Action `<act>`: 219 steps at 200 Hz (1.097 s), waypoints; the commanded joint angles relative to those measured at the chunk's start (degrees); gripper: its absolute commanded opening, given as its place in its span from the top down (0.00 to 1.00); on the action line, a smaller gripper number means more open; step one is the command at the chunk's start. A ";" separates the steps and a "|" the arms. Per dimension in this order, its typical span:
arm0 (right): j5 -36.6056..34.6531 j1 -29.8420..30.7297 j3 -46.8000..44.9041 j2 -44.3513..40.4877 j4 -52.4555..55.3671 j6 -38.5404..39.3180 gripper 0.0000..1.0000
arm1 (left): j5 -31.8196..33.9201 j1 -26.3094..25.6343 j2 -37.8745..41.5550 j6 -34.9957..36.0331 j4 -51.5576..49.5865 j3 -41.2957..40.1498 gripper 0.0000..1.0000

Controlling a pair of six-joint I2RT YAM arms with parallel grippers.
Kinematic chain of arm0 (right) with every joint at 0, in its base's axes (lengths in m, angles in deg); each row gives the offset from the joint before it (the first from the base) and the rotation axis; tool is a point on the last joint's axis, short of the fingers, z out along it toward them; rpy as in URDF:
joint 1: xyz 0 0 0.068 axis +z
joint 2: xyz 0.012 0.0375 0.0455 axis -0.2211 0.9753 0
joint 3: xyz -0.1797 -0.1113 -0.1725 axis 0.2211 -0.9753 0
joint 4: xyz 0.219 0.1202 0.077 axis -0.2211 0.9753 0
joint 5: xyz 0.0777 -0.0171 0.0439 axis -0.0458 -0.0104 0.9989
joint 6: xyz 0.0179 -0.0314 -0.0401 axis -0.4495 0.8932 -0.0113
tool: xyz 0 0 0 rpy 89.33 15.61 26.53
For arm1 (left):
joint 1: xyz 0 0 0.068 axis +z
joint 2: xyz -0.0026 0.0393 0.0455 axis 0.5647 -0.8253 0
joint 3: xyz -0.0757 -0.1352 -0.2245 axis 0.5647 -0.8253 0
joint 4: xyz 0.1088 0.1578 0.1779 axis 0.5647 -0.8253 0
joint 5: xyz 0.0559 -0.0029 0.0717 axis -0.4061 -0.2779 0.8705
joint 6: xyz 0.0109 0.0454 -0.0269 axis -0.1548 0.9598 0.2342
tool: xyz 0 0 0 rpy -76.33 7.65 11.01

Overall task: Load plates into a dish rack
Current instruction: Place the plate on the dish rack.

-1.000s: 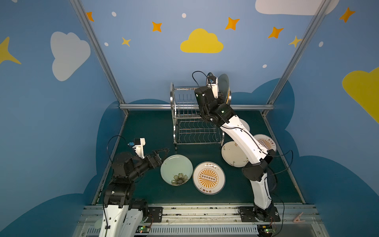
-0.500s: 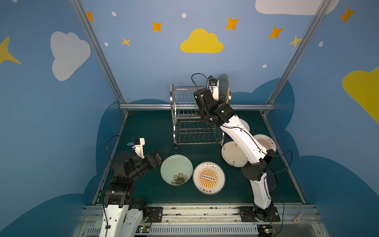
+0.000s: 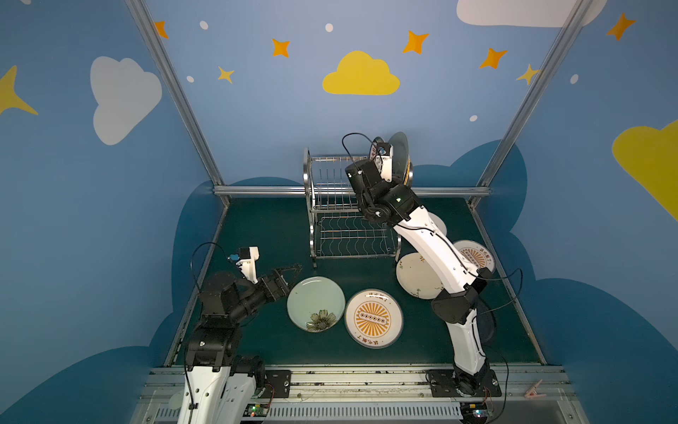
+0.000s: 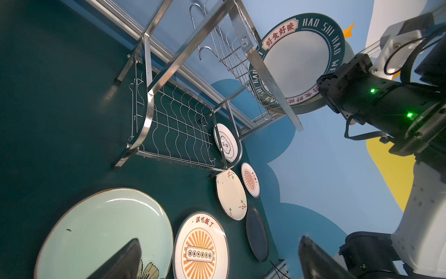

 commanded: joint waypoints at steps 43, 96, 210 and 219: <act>3.61 1.65 1.68 -0.85 0.23 -0.89 0.87 | -0.08 0.44 -0.11 0.07 1.23 -0.64 0.00; 4.91 1.52 1.75 -1.37 -0.60 0.14 0.78 | 0.01 0.48 -0.14 0.07 1.09 -0.65 0.00; 12.20 -0.75 -0.59 -2.40 0.67 1.02 0.68 | 0.03 0.57 0.03 0.26 0.89 -0.58 0.00; 12.95 -0.89 -0.89 -2.60 0.32 1.78 0.67 | 0.06 0.59 0.03 0.25 0.85 -0.63 0.00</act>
